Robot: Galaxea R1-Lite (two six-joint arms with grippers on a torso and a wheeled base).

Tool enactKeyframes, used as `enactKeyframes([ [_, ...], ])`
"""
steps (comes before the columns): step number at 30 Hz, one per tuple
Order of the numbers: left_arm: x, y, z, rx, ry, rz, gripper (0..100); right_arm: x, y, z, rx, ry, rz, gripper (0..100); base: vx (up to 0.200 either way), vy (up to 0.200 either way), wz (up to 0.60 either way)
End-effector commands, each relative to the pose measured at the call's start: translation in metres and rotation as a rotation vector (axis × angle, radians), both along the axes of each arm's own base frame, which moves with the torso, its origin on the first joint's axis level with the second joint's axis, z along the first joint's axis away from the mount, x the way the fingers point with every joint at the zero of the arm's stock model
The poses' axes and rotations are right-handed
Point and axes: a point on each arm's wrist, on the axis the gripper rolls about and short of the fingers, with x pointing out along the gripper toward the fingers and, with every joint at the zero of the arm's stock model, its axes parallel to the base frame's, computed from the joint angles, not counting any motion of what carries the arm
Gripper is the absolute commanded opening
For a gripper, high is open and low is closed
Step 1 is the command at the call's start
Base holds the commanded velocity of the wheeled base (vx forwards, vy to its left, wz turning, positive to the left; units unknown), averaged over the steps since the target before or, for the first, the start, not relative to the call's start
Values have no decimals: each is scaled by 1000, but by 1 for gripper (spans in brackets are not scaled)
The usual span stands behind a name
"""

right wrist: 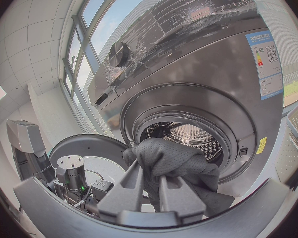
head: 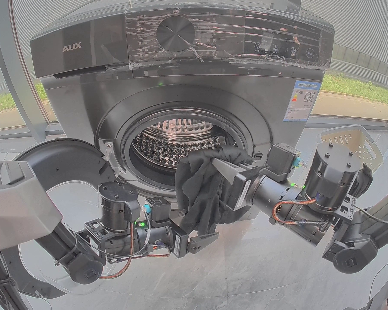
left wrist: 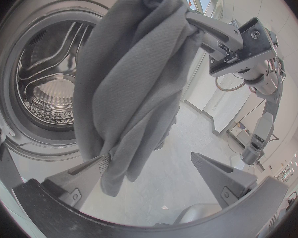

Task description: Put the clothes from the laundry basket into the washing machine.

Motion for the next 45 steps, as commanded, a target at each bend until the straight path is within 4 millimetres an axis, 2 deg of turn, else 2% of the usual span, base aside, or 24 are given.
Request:
enactKeyframes([
  [1,-2,-5,3,-14,-1,-15,100,0,-1,1,2,-2,-1,0,0,0,0],
  [4,-4,-11,5,-33,9,-22,100,-1,0,1,2,-2,1,0,0,0,0],
  [25,22,-29,-7,-54,-53,53,100,-2,-1,1,3,-3,1,0,0,0,0],
  [26,22,-30,-8,-58,-58,53,0,-2,-1,1,3,-3,1,0,0,0,0],
  [37,25,-29,-6,-71,-74,65,0,-2,-1,1,4,-2,-1,0,0,0,0],
  [45,17,-26,-7,-74,-86,56,0,-3,-2,1,3,-1,-1,0,0,0,0],
])
